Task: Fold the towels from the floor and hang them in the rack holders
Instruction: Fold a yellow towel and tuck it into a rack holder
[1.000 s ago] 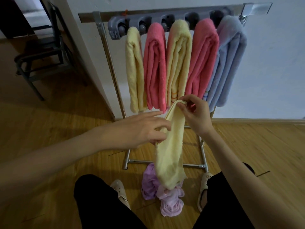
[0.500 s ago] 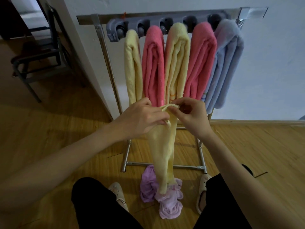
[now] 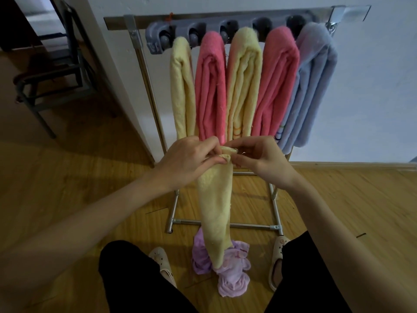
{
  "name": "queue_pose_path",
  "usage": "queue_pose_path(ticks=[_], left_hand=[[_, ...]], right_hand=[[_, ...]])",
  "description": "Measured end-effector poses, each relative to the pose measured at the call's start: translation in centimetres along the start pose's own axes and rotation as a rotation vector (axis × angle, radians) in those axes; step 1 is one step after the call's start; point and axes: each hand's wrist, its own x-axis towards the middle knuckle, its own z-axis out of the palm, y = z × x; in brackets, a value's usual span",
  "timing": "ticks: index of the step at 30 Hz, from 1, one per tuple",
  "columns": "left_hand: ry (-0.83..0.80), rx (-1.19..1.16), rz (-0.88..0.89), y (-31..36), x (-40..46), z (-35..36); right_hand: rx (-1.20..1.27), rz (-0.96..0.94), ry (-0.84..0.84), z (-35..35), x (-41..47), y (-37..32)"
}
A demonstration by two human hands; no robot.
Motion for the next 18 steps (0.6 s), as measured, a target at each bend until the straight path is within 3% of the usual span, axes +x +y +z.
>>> queue_pose_path(ticks=[11, 15, 18], left_hand=[[-0.002, -0.072, -0.044, 0.3, -0.2, 0.0], [-0.092, -0.038, 0.056, 0.0, -1.0, -0.3], [-0.063, 0.180, 0.237, -0.7, -1.7, -1.0]], right_hand=[[-0.325, -0.158, -0.085, -0.1, 0.7, -0.2], [-0.304, -0.148, -0.083, -0.2, 0.8, -0.2], [-0.240, -0.131, -0.056, -0.6, 0.6, -0.1]])
